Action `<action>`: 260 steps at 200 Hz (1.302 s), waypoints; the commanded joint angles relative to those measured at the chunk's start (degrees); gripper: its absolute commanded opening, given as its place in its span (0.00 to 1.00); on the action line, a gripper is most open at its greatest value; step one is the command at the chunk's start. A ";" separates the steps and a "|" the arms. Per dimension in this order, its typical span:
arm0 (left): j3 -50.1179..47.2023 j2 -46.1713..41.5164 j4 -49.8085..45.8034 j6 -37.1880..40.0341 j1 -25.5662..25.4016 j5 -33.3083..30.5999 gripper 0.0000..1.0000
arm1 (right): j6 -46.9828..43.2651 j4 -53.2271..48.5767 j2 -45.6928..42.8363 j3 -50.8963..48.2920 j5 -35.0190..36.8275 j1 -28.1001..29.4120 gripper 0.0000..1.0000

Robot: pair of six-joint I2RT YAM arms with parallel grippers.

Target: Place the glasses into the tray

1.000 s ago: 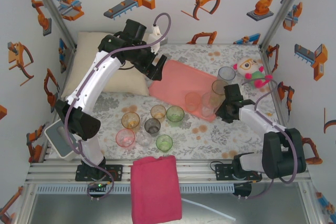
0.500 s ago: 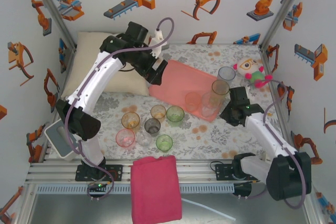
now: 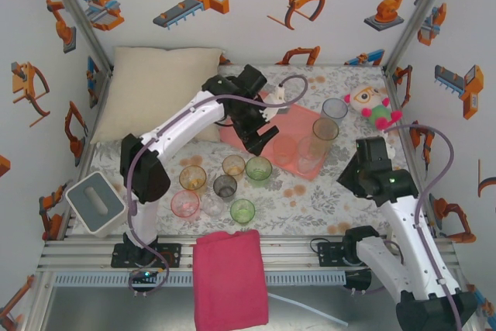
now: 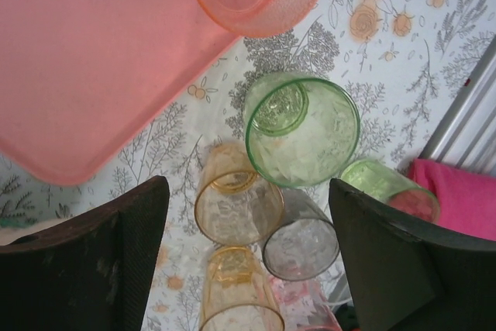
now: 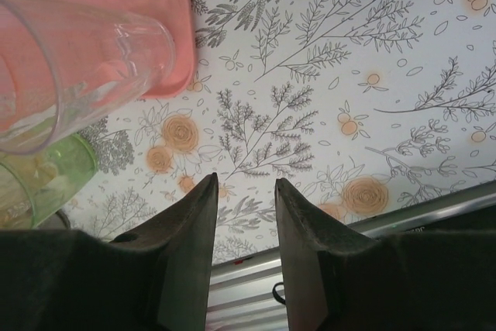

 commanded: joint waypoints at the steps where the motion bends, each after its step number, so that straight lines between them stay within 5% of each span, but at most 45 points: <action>1: -0.04 1.64 2.00 1.71 -0.06 0.01 0.75 | -1.20 -4.60 0.12 3.39 -0.73 -0.39 0.36; 90: -10.46 0.98 10.17 2.13 -3.04 -1.37 0.69 | -2.03 -3.33 -1.18 1.95 0.01 -0.39 0.36; 260: -15.43 -0.39 14.80 2.68 -4.41 -6.62 0.36 | -2.04 -3.24 -3.16 0.40 1.15 -0.39 0.36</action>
